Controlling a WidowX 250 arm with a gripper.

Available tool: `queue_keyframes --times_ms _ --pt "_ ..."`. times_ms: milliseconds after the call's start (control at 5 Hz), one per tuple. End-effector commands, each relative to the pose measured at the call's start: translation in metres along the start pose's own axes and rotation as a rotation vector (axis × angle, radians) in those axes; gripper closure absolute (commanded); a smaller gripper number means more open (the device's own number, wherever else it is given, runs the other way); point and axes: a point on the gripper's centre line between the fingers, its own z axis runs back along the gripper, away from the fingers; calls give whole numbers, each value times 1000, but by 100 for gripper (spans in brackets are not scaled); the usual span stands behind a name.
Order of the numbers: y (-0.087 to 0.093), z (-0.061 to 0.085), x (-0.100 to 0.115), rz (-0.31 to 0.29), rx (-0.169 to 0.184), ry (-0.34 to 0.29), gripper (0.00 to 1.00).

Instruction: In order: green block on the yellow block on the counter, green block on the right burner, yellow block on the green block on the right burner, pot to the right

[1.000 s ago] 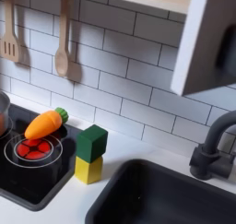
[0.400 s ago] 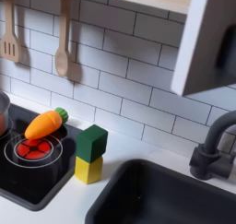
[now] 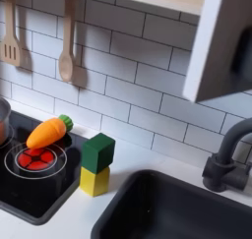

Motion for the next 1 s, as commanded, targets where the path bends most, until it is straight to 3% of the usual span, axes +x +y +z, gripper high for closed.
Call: queue_keyframes --times_ms 0,400,800 --pt "-11 -6 -1 3 -18 14 100" --pt "-10 -11 1 -8 2 18 100" --pt "-8 -7 1 -22 27 21 100"
